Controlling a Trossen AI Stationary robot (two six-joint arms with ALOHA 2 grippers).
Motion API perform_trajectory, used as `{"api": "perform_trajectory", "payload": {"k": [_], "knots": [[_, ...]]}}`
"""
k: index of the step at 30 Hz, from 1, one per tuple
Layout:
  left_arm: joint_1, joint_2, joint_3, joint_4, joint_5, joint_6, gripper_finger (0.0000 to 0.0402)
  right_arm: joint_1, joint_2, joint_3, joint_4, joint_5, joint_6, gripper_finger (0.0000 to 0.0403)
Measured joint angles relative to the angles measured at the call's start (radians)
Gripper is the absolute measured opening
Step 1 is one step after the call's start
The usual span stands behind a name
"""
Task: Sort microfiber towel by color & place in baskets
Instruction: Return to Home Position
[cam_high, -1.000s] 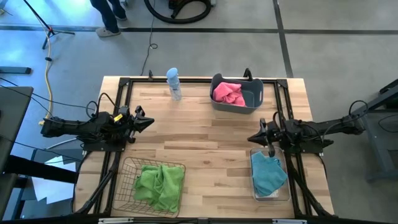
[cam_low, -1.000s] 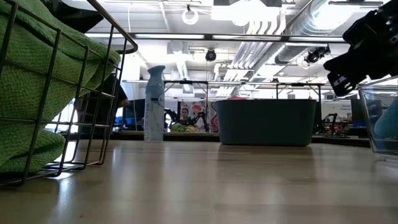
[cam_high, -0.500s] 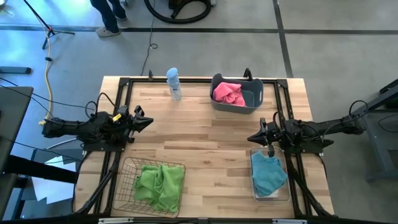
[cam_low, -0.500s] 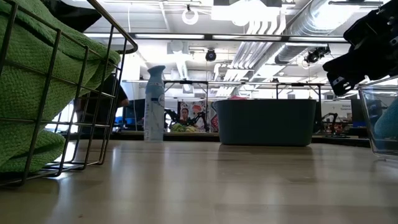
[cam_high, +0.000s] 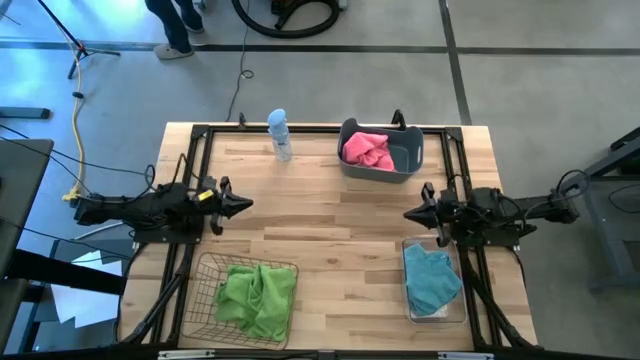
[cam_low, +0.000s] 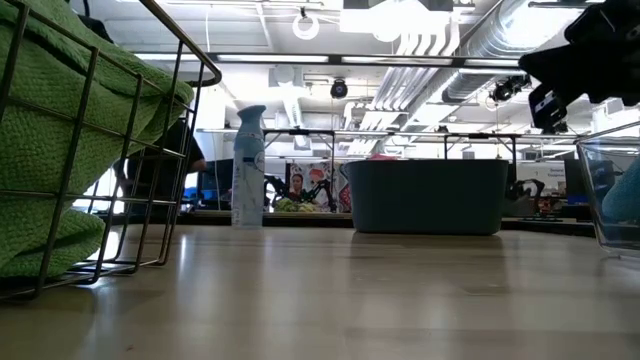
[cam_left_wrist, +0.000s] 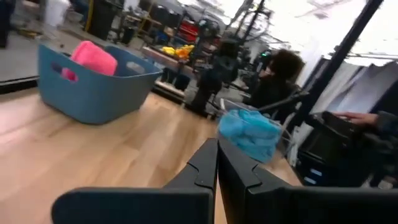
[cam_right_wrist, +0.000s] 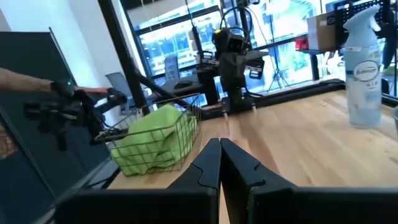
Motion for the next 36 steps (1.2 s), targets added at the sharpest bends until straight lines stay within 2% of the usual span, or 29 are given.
{"api": "perform_trajectory", "payload": {"k": [5, 11, 36], "knots": [[0.0, 0.0, 0.0, -0.01, 0.049, -0.001, 0.0, -0.053, 0.0, 0.0, -0.005, -0.003, 0.0, 0.0], [0.0, 0.0, 0.0, -0.01, 0.051, -0.001, 0.0, -0.108, 0.0, 0.0, -0.03, -0.002, 0.0, 0.0], [0.0, 0.0, 0.0, -0.008, 0.051, -0.001, 0.0, -0.111, 0.014, -0.001, -0.054, -0.002, 0.0, 0.0]]}}
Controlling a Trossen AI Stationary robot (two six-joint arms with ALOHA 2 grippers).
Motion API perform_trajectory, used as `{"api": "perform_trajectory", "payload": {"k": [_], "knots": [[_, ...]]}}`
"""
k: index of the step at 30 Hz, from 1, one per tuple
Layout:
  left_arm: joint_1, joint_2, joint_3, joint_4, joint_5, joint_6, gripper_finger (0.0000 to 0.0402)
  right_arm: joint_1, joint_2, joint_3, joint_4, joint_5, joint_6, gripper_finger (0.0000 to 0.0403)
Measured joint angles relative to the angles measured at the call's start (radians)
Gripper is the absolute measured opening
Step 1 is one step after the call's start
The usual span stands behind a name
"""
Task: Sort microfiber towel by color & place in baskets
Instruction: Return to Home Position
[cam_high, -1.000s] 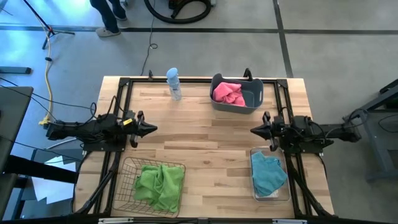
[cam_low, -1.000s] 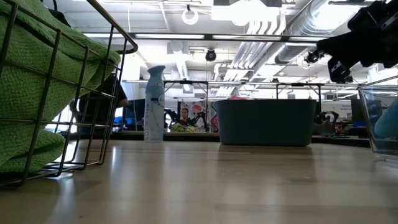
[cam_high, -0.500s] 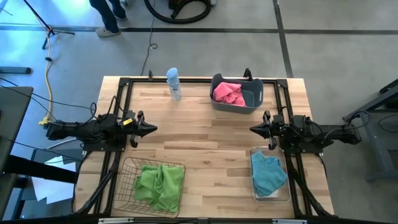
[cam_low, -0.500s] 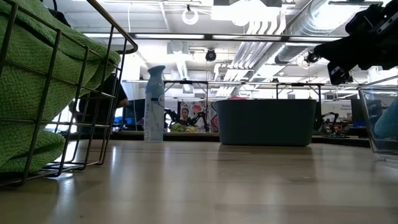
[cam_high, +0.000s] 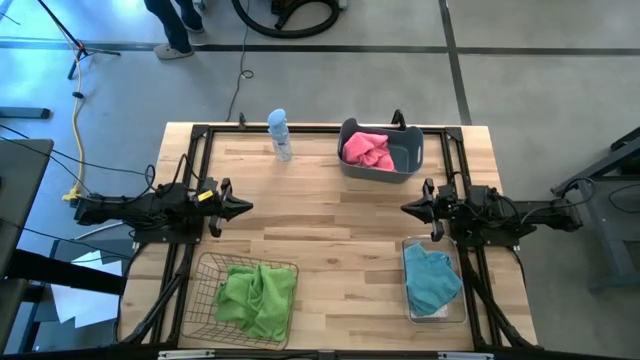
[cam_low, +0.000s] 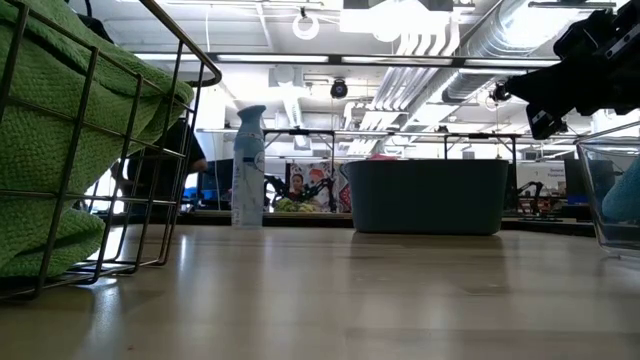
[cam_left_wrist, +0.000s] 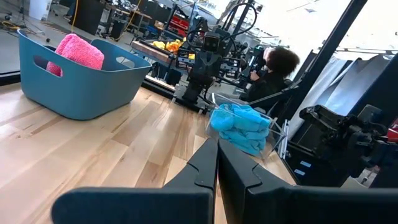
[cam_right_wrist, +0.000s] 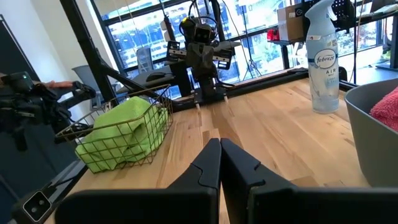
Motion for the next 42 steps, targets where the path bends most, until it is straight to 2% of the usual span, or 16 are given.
{"api": "perform_trajectory", "payload": {"k": [14, 21, 24, 42], "knots": [[-0.015, 0.0, 0.0, 0.001, 0.0, 0.002, 0.0, 0.0, 0.0, 0.0, 0.0, 0.0, 0.0, 0.0], [-0.016, 0.0, 0.0, -0.002, 0.006, 0.268, 0.0, 0.0, 0.0, 0.0, 0.001, 0.0, 0.0, 0.0], [-0.021, 0.0, 0.0, -0.002, 0.006, 0.33, 0.0, 0.0, 0.0, 0.0, 0.001, 0.0, 0.0, 0.0], [-0.026, 0.016, -0.001, 0.0, 0.007, 0.28, 0.0, 0.0, 0.001, 0.0, 0.001, 0.0, 0.0, 0.0]]}}
